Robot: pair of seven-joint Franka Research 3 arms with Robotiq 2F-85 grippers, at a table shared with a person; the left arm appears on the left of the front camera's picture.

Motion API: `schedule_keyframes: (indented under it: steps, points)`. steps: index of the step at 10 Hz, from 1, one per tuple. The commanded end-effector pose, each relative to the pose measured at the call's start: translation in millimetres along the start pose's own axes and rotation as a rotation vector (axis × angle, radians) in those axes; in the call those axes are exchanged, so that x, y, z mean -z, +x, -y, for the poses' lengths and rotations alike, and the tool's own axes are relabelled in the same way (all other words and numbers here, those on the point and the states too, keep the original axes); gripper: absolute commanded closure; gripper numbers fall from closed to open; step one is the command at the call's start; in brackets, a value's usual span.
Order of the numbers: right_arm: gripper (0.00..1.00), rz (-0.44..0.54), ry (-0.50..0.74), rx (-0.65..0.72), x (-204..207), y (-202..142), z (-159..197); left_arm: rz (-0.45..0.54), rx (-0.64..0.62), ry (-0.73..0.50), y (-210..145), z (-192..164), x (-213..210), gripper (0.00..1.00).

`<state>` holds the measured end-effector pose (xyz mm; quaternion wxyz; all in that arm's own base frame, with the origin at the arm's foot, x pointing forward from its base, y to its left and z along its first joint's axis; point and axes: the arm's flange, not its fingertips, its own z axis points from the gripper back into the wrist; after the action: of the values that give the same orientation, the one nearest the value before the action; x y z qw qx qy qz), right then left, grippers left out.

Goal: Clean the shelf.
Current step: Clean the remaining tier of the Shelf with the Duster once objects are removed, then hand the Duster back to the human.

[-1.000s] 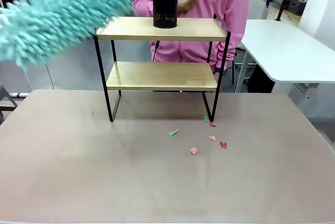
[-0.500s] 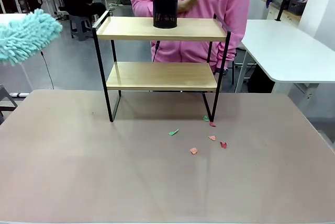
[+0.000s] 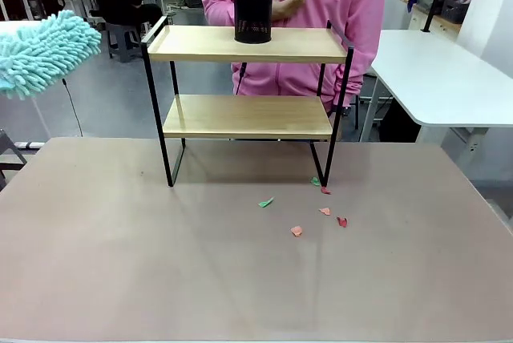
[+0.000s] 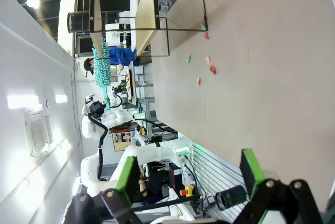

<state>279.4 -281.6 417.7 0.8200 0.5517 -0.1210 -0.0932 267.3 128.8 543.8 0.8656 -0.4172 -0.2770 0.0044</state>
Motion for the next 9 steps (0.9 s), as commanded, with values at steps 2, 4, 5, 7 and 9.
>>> schedule_keyframes:
  steps: [2,4,5,7,9]
  points:
    - [0.00,-0.007,0.002,-0.029,-1.6,-0.2,-0.7,0.004,0.012,-0.010,-1.1,-4.6,-4.1,0.87]
    - [0.00,-0.007,0.002,-0.029,-1.6,-0.2,-0.7,0.004,0.012,-0.010,-1.1,-4.6,-4.1,0.87]
    - [0.00,-0.007,0.002,-0.029,-1.6,-0.2,-0.7,0.004,0.012,-0.010,-1.1,-4.6,-4.1,0.87]
    - [0.00,-0.007,0.002,-0.029,-1.6,-0.2,-0.7,0.004,0.012,-0.010,-1.1,-4.6,-4.1,0.87]
    - [0.00,-0.007,0.002,-0.029,-1.6,-0.2,-0.7,0.004,0.012,-0.010,-1.1,-4.6,-4.1,0.87]
